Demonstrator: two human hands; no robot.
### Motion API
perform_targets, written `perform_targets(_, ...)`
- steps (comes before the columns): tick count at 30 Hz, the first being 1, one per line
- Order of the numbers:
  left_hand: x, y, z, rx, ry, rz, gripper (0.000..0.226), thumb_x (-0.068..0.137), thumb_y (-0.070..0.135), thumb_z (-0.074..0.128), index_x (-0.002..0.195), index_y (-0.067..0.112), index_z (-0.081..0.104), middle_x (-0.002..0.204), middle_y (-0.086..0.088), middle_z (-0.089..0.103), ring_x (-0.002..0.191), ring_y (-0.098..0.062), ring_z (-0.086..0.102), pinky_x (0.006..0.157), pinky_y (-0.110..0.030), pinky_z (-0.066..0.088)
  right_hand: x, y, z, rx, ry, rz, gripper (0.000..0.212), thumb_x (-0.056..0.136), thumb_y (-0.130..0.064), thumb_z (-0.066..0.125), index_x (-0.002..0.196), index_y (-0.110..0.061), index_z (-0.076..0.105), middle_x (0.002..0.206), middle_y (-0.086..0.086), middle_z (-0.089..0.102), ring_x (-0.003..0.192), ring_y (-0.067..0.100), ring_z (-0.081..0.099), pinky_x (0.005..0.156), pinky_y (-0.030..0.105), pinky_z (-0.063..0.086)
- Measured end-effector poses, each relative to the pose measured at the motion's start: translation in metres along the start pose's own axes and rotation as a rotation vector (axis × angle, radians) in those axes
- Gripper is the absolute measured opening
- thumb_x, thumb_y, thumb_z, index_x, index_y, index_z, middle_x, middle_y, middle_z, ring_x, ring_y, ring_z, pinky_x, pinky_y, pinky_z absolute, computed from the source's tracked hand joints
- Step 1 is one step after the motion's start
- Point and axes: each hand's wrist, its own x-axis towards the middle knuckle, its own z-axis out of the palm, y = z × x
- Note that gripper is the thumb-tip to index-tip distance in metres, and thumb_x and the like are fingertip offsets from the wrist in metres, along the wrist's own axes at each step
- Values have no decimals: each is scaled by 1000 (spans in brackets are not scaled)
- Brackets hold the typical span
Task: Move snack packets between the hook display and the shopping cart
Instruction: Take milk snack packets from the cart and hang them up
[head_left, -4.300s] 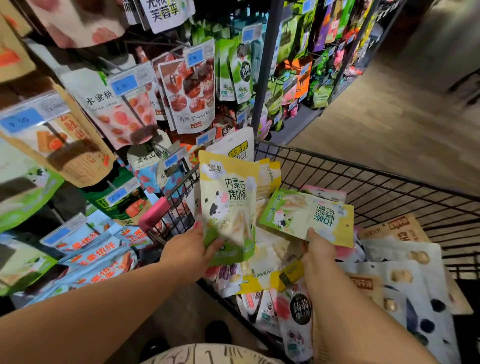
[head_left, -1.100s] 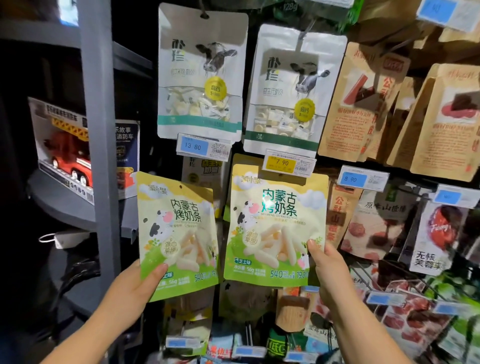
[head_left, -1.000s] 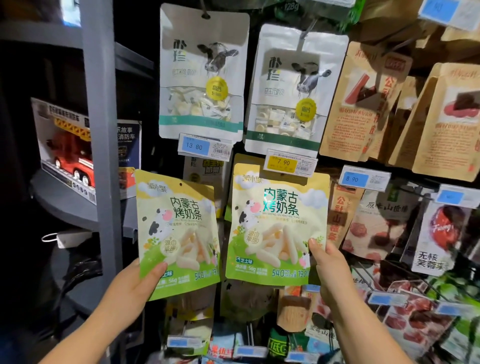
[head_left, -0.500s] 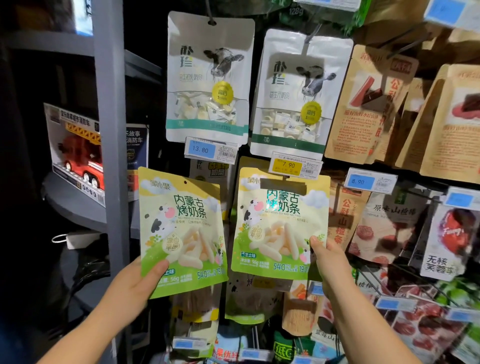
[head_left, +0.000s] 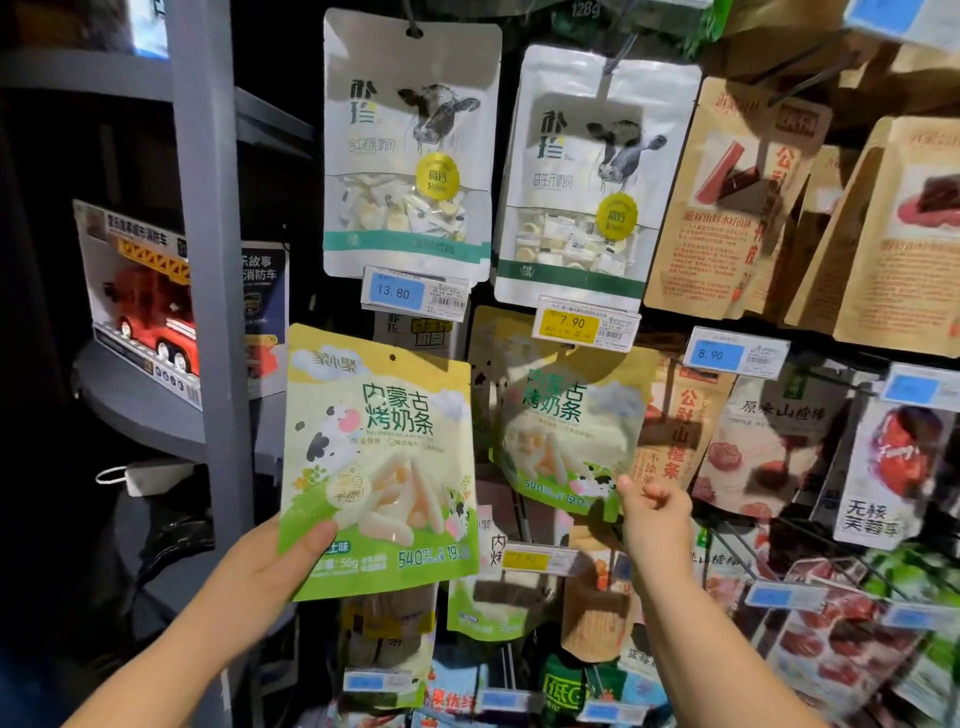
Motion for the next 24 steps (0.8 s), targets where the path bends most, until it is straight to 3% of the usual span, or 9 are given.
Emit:
perform_targets(3, 0, 3, 8, -9, -54, -3, 21, 94, 22, 49, 93, 33, 67, 82, 39, 65, 80, 18, 61, 63, 2, 39, -10, 3, -1, -18, -35, -30, 37, 91, -45, 61, 97, -10, 49, 91, 6, 58, 85, 27, 57, 81, 43, 48)
perform_targets(6, 1, 9, 19, -70, -148, -26, 22, 91, 40, 50, 100, 31, 67, 91, 33, 68, 88, 12, 63, 71, -1, 42, -24, -1, -1, 37, -392, 3, 48, 81, -71, 49, 90, -24, 58, 77, -2, 56, 73, 20, 55, 76, 39, 48)
perform_targets(9, 6, 10, 31, -121, -251, -8, 75, 60, 87, 53, 109, 32, 69, 106, 20, 70, 101, 0, 65, 88, -18, 46, -35, 3, 3, 105, -674, 127, 55, 83, -74, 50, 111, -28, 63, 113, 4, 67, 100, 21, 65, 87, 42, 51)
perform_targets(11, 10, 12, 40, -124, -314, -7, 80, 50, 93, 51, 106, 39, 70, 107, 21, 70, 102, 0, 65, 88, -19, 46, -41, 4, 1, 103, -726, 83, 54, 77, -71, 61, 114, -33, 65, 141, 2, 55, 122, 23, 58, 102, 52, 45)
perform_targets(13, 12, 19, 50, -112, -352, -47, 59, 66, 84, 48, 106, 44, 64, 106, 32, 66, 102, 9, 61, 91, -16, 43, -45, 1, -4, 190, -704, 44, 28, 92, -40, 62, 114, -24, 65, 130, 8, 64, 114, 26, 64, 102, 55, 46)
perform_targets(15, 16, 24, 60, -70, -355, -62, 30, 81, 62, 42, 104, 49, 56, 98, 46, 59, 96, 22, 54, 89, -4, 39, -44, -1, -13, 192, -627, -28, 15, 99, -20, 54, 110, -18, 63, 108, 6, 73, 103, 27, 67, 95, 42, 51)
perform_targets(18, 23, 29, 75, -40, -369, -51, 14, 94, 41, 42, 99, 48, 53, 85, 47, 57, 86, 28, 52, 71, 5, 36, -42, -9, -27, 145, -507, -153, 14, 101, -14, 49, 97, -21, 61, 93, -2, 69, 83, 14, 63, 61, 7, 45)
perform_targets(20, 28, 29, 84, -28, -376, -46, 14, 96, 37, 44, 97, 48, 53, 83, 46, 57, 82, 30, 51, 66, 5, 35, -39, -9, -35, 122, -452, -177, 18, 101, -12, 47, 95, -23, 60, 90, -4, 67, 76, 8, 59, 52, 4, 40)
perform_targets(24, 37, 24, 99, -44, -373, -56, 12, 96, 40, 46, 95, 47, 56, 79, 48, 58, 80, 30, 51, 64, 5, 36, -36, -8, -45, 141, -410, -182, 19, 101, -11, 46, 102, -21, 62, 94, 2, 69, 78, 10, 61, 54, 6, 43)
